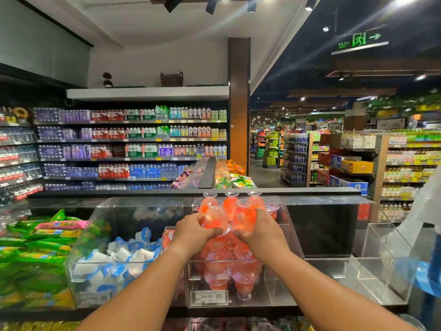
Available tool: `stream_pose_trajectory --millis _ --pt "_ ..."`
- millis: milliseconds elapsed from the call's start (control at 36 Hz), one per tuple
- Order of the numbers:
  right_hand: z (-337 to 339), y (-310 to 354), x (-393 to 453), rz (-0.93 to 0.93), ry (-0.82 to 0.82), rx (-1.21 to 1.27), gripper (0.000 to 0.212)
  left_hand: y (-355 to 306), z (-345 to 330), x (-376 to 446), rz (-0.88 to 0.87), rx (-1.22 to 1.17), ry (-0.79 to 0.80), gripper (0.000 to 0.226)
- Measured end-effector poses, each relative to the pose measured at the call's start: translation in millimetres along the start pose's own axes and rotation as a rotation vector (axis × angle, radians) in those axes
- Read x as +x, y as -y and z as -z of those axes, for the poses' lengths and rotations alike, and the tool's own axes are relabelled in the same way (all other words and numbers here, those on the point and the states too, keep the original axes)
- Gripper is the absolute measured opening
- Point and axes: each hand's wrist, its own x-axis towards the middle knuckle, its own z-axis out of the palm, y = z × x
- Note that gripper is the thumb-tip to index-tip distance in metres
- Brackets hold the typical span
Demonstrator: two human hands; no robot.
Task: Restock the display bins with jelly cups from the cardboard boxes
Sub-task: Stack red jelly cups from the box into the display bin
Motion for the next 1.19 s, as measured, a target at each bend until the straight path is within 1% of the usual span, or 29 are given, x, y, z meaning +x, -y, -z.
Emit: stream_pose_trajectory --millis 139,250,361,472,556,667,833,1111,1167,1194 --pt "1 0 -4 -0.027 -0.007 0.01 0.093 -1 -3 4 0.015 0.01 -0.013 0.056" --pt "2 1 -9 -0.036 -0.025 0.015 0.091 -5 -7 7 0.028 0.042 -0.024 0.057" --pt "2 1 -12 -0.048 -0.046 0.015 0.089 -6 -10 8 0.03 0.061 -0.04 0.067" --pt "1 2 -14 -0.069 -0.049 0.007 0.094 -3 -11 6 0.027 0.036 -0.018 0.071" --pt "1 3 -15 -0.075 -0.059 0.002 0.093 0 -9 5 0.025 0.017 -0.007 0.072" --pt "1 5 -16 -0.082 -0.065 -0.017 0.09 3 -6 4 0.024 0.0 0.015 0.068" --pt "1 9 -20 -0.086 -0.067 -0.032 0.094 6 -5 7 0.016 0.006 0.04 0.087" --pt "5 14 -26 -0.112 -0.058 -0.063 0.088 1 3 2 0.007 0.026 0.026 0.086" --pt "6 15 -29 -0.105 -0.058 -0.086 0.086 2 6 -1 0.0 0.032 0.023 0.08" --pt "8 17 -32 -0.093 -0.063 -0.123 0.085 2 8 -2 -0.009 0.044 0.017 0.074"
